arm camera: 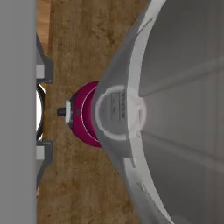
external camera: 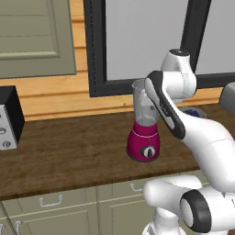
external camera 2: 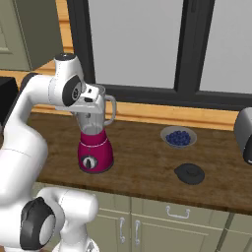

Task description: Close the lid blender by securely placing the lid on top.

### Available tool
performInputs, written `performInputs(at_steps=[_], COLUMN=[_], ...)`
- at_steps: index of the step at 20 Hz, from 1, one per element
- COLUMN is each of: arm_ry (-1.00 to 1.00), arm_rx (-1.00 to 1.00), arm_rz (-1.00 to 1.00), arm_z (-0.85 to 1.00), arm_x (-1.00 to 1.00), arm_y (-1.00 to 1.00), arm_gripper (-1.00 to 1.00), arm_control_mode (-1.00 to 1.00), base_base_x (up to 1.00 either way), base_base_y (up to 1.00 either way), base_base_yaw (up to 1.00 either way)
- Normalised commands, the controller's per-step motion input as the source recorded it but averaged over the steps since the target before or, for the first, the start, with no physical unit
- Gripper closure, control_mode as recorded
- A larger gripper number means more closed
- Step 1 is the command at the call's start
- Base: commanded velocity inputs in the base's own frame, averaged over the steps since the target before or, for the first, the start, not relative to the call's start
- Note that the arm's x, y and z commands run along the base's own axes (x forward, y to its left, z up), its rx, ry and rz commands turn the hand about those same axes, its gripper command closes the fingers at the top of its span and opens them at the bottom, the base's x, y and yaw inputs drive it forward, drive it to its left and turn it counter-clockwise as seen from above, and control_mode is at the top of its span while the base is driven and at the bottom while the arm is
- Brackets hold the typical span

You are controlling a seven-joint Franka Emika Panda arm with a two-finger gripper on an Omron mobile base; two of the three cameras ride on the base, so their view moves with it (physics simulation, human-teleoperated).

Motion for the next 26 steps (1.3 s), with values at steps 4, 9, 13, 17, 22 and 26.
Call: performInputs(at_steps=[4,9,13,17,22,26], arm_ry=[-0.14,-0.23,-0.01,0.0,0.08,0.19], arm_rx=[0.02,0.23,0.25,0.18,0.11,0.08], arm_rz=[-0.01,-0.21,-0.36,-0.46,-0.49,-0.32], arm_z=[0.0,-0.02,-0.16,-0.31,-0.38,-0.45], arm_x=[-0.36,-0.69,-0.43,-0.05,0.19,0.56], arm_y=[-0.1,-0.88,-1.0,-1.0,-0.9,-0.83], arm_gripper=[-1.0,-1.0,-1.0,-1.0,-1.0,-1.0], arm_control_mode=[-1.0,-1.0,-1.0,-1.0,-1.0,-1.0], base_base_x=[0.0,0.0,0.0,0.0,0.0,0.0], base_base_y=[0.0,0.0,0.0,0.0,0.0,0.0], base_base_yaw=[0.0,0.0,0.0,0.0,0.0,0.0])
